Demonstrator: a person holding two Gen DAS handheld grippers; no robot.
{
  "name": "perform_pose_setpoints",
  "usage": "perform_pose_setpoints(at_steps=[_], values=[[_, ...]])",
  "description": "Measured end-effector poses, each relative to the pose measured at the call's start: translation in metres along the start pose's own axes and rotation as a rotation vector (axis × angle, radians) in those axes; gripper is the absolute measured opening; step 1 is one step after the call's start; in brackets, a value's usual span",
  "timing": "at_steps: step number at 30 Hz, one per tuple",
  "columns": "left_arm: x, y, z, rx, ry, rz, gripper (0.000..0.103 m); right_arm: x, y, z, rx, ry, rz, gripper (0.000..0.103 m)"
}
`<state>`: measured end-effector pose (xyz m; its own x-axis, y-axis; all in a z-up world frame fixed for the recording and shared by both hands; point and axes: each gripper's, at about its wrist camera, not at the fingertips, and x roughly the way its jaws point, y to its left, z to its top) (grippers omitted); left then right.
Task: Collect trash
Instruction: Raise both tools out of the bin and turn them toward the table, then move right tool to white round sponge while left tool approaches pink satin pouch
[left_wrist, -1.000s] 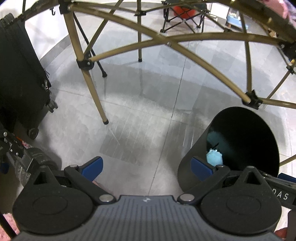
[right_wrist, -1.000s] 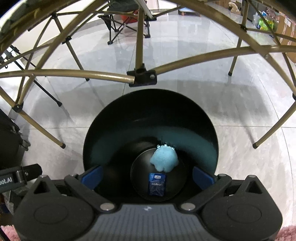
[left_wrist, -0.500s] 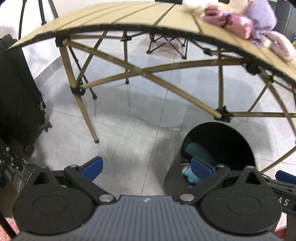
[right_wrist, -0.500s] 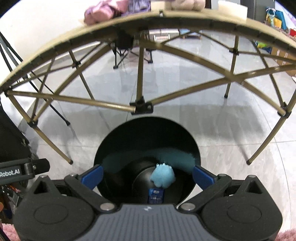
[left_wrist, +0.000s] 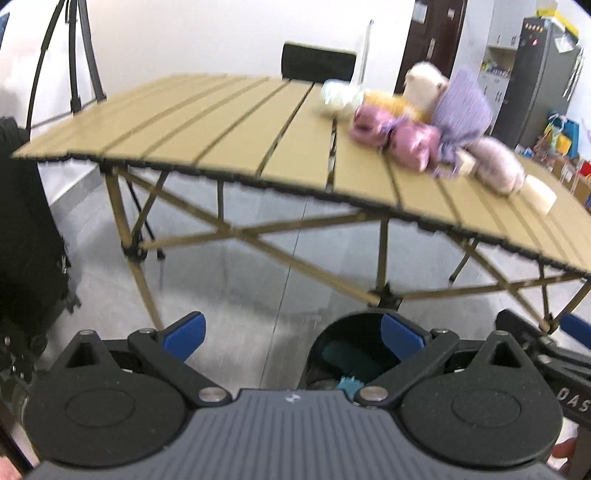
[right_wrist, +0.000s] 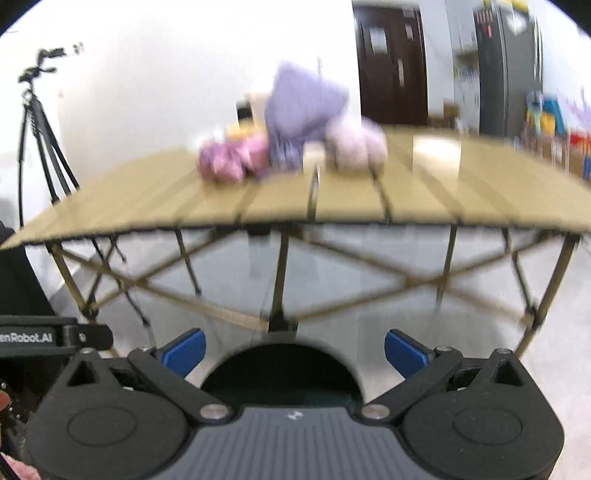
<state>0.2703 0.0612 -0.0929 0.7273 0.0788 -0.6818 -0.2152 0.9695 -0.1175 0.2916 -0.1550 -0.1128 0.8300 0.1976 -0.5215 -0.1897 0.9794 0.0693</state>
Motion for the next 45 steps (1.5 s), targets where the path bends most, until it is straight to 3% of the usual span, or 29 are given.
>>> perform_pose_setpoints(at_steps=[7,15,22,34,45], values=[[-0.017,-0.006,0.030,-0.021,-0.120,-0.021,0.103,-0.019,-0.016,0.029,-0.037,-0.195,-0.001,0.103],[-0.012,-0.018,0.063,-0.019,-0.187,-0.015,0.103,-0.020,-0.049,0.064,0.028,-0.319,-0.012,0.103],[0.006,-0.029,0.087,-0.019,-0.197,-0.017,0.103,0.000,-0.077,0.084,0.068,-0.332,-0.014,0.103],[0.030,-0.052,0.116,-0.011,-0.204,-0.039,0.103,0.042,-0.100,0.109,0.028,-0.344,-0.152,0.103],[0.056,-0.068,0.142,-0.033,-0.189,-0.035,0.103,0.114,-0.121,0.129,0.051,-0.193,-0.217,0.102]])
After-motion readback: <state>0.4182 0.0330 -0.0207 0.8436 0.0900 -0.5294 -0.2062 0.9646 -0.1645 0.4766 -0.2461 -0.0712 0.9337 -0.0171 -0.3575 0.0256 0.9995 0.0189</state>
